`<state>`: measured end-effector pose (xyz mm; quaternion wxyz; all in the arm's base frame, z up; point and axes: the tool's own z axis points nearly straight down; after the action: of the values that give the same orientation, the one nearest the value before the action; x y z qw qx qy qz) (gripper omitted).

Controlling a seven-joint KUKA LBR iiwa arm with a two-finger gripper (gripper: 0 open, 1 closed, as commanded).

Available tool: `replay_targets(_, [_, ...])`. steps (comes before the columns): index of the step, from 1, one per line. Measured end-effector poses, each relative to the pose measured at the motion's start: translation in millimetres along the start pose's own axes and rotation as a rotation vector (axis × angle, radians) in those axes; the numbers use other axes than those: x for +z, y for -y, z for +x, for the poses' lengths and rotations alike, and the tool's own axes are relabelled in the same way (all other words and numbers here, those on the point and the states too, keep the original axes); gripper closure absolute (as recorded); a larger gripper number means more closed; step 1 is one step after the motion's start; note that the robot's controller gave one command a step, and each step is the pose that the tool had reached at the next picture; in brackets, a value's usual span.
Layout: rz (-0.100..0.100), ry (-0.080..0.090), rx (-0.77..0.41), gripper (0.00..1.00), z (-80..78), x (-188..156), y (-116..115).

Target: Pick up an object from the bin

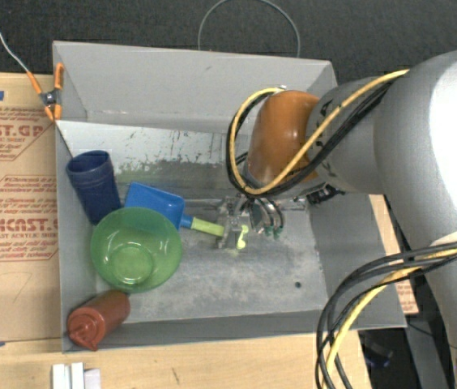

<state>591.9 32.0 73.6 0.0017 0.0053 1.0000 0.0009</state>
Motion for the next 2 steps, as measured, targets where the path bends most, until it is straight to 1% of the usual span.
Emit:
replay_targets(1, [0.0,0.0,0.0,1.0,0.1,-7,0])
replay_targets(2, [0.0,-0.003,-0.001,1.0,0.9,-18,0])
